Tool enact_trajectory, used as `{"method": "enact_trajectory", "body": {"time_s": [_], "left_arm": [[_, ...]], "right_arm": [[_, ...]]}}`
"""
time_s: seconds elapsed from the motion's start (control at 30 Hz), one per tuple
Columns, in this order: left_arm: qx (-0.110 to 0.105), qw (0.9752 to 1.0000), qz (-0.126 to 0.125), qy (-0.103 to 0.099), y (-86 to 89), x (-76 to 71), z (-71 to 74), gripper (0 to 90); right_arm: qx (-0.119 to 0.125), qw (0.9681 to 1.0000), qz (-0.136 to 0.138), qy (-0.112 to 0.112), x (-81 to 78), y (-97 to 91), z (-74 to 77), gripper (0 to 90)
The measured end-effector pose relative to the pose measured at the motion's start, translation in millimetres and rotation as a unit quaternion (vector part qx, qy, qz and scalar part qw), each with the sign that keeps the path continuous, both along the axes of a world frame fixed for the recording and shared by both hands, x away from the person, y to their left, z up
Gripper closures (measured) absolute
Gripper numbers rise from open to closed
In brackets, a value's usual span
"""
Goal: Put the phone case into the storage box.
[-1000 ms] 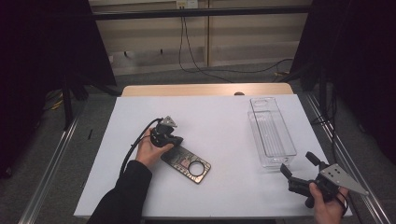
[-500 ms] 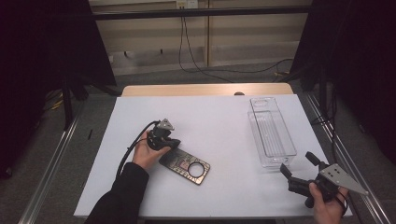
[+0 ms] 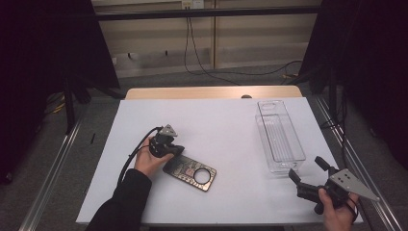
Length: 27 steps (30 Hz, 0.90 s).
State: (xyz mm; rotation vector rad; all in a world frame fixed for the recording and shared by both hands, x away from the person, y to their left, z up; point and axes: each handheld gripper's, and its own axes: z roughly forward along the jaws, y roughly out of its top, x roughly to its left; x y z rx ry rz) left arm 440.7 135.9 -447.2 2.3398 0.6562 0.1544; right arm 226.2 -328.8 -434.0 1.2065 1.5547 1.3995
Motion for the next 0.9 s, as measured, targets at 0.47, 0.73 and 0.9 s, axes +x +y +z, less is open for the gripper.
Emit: {"method": "enact_trajectory", "body": {"time_s": [0.47,0.73,0.9], "left_arm": [[0.004,1.0000,0.001,-0.005,6.3,-10.4,0.5,90.0],[-0.002,1.0000,0.002,-0.004,9.9,-16.2,0.1,90.0],[-0.001,1.0000,0.001,-0.007,12.5,-22.1,0.4,90.0]], "right_arm": [[0.000,1.0000,-0.001,-0.001,0.1,-0.6,0.2,0.0],[-0.008,0.9999,-0.005,-0.006,-0.9,-0.3,1.2,0.0],[-0.010,0.9999,-0.004,-0.005,-0.8,0.6,1.4,0.0]]}}
